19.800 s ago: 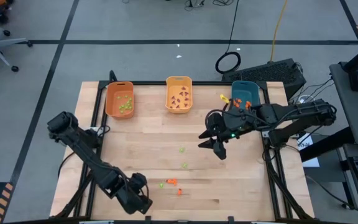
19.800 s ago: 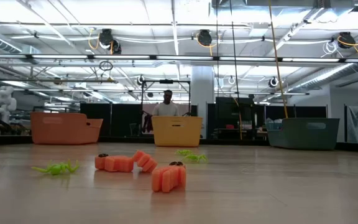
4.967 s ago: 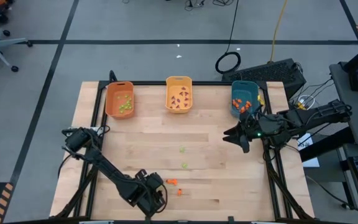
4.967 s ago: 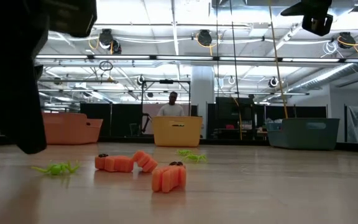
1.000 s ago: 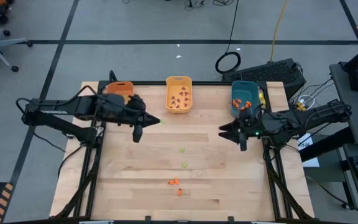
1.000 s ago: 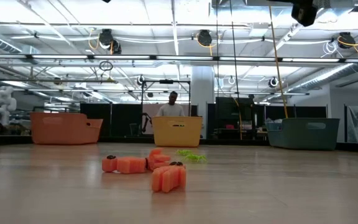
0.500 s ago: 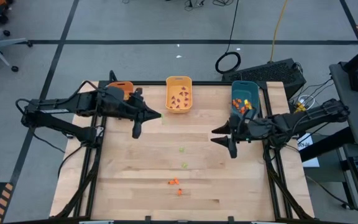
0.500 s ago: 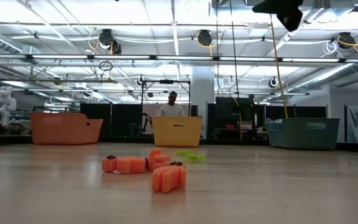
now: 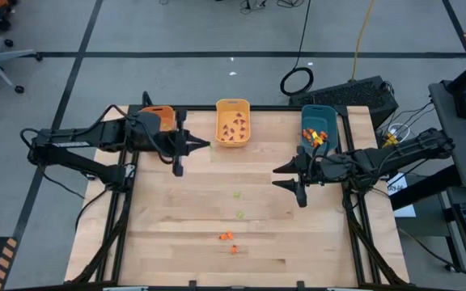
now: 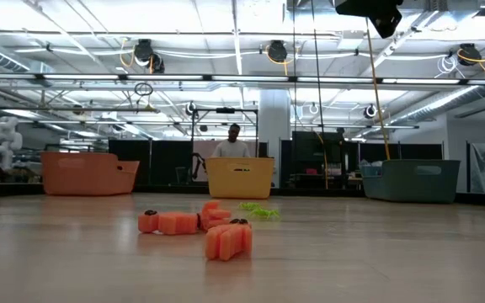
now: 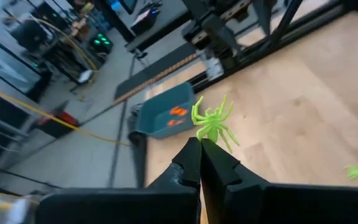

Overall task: Sort Halloween decoration
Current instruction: Put the green spider toy into the orange bin

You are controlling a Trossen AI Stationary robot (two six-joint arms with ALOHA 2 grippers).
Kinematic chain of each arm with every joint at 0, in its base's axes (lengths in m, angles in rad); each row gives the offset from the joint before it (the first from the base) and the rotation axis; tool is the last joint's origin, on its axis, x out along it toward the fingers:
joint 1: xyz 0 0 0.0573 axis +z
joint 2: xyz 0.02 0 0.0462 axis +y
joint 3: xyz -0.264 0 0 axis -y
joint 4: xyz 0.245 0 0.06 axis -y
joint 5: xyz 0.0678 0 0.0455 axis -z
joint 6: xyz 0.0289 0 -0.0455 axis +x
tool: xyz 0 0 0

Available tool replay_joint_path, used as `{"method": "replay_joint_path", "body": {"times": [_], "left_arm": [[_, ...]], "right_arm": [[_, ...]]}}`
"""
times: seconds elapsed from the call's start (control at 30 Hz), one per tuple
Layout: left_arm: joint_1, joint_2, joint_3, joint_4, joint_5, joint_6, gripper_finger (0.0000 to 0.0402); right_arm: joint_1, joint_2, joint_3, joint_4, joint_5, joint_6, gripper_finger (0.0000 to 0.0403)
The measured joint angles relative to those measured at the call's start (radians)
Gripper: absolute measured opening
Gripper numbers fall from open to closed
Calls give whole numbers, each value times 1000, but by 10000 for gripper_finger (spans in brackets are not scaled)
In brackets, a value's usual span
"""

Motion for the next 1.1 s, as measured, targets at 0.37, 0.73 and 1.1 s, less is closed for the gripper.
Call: {"method": "replay_joint_path", "body": {"times": [0.37,0.73,1.1], "left_arm": [[18,1,0,-1,-36,83,0],[19,1,0,-5,-38,-83,0],[17,1,0,-5,-2,-526,0]], "right_arm": [[0,0,0,1,-3,30,171],[0,0,0,0,-3,32,171],[0,0,0,0,-3,61,171]]}}
